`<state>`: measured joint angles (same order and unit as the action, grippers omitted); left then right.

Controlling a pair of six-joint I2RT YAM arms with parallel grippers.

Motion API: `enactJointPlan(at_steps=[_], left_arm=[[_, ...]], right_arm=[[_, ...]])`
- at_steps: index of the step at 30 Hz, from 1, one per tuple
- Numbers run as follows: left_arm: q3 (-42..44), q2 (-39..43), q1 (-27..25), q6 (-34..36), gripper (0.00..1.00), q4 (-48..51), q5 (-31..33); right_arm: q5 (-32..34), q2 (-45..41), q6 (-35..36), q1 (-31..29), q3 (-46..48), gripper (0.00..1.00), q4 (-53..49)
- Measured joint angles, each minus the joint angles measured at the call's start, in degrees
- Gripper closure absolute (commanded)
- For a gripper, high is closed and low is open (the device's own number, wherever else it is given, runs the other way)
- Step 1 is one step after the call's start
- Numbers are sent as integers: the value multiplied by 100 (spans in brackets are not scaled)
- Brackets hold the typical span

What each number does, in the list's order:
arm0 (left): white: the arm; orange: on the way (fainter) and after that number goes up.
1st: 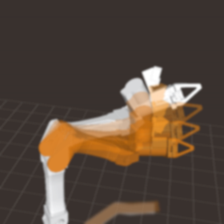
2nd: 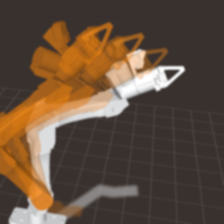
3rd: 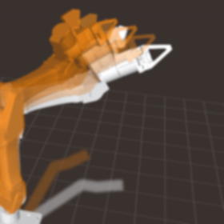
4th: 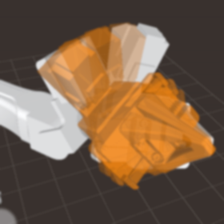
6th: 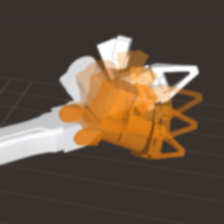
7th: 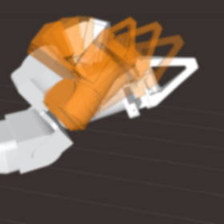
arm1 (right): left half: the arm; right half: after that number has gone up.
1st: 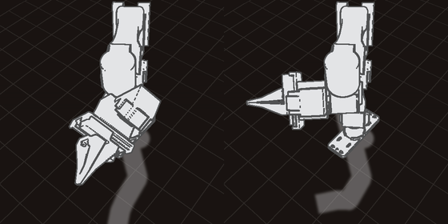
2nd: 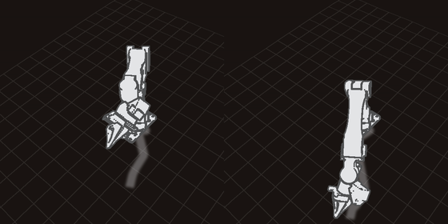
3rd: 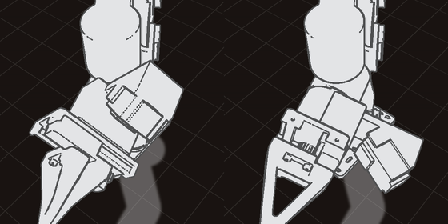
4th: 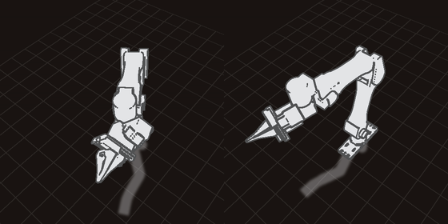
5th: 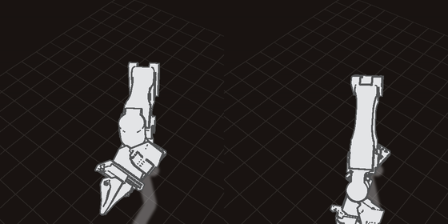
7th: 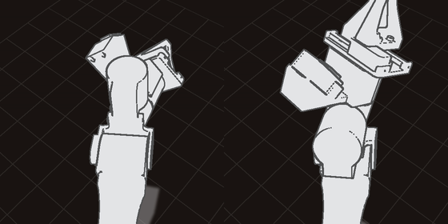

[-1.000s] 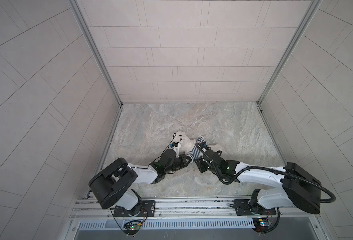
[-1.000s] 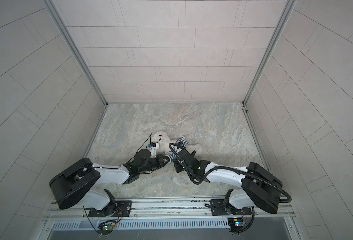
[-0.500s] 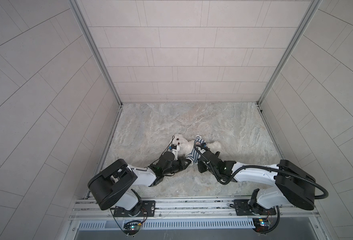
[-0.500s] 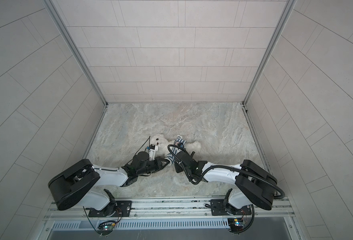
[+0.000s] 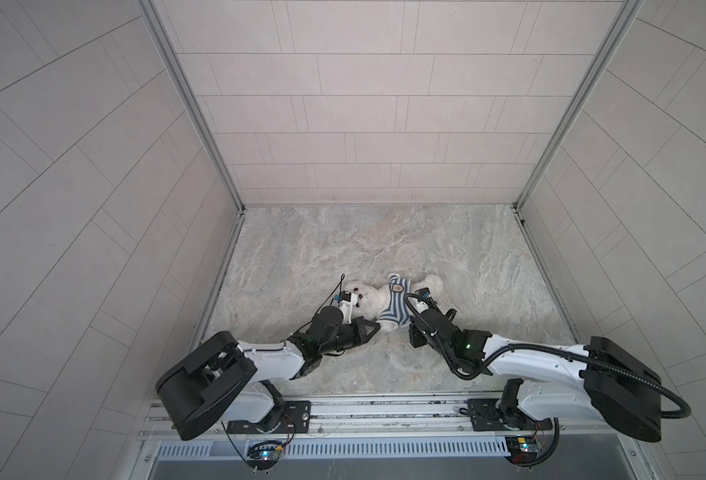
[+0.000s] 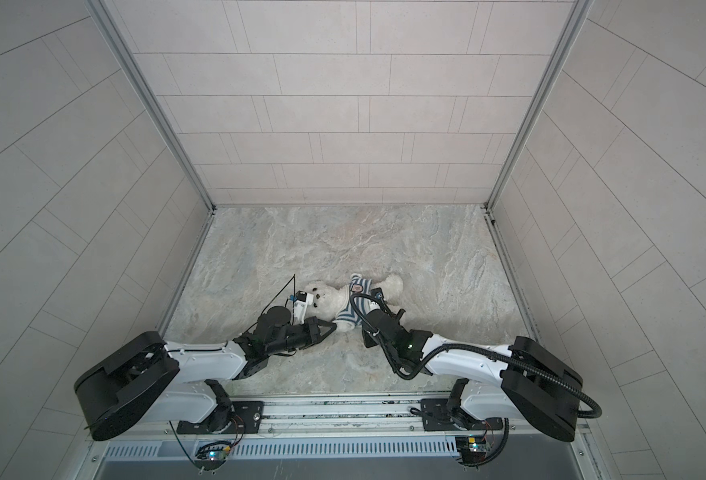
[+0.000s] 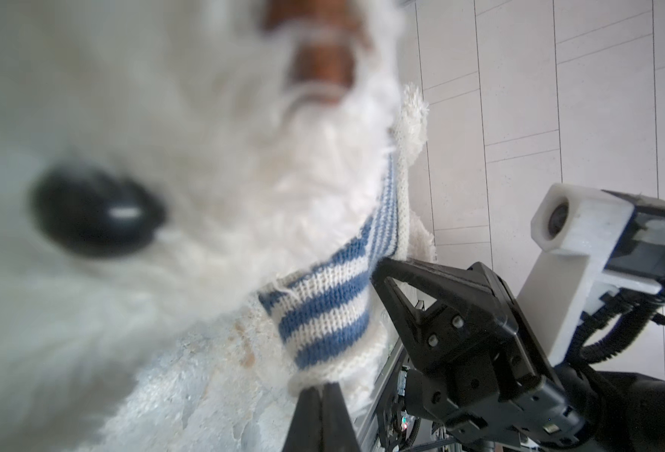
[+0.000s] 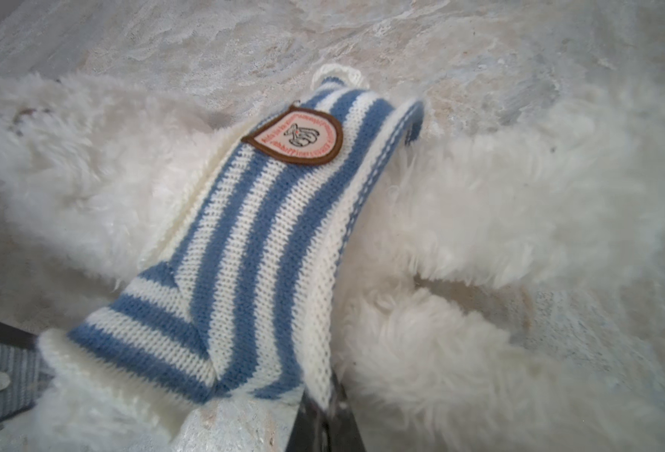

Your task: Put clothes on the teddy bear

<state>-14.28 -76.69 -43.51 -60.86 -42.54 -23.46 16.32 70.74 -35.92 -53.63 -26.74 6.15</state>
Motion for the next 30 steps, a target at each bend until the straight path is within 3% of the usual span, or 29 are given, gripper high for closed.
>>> enactJointPlan(at_steps=[4, 7, 14, 23, 30], left_arm=[[-2, 4, 81, 256, 100, 192, -188], [-48, 55, 98, 496, 85, 470, -197], [-160, 612, 94, 981, 65, 1357, 199], [-474, 2109, -179, 1637, 68, 3150, 1257], [-761, 1969, -393, 1722, 70, 3613, 1373]], right_arm=[[-57, 22, 48, -11, -31, 100, 24], [-92, 153, 57, -98, -197, 100, 11], [-90, 361, 57, -341, -651, 100, 109], [-181, 566, 4, -426, -721, 100, 396], [-417, 691, -168, -452, -721, 100, 857]])
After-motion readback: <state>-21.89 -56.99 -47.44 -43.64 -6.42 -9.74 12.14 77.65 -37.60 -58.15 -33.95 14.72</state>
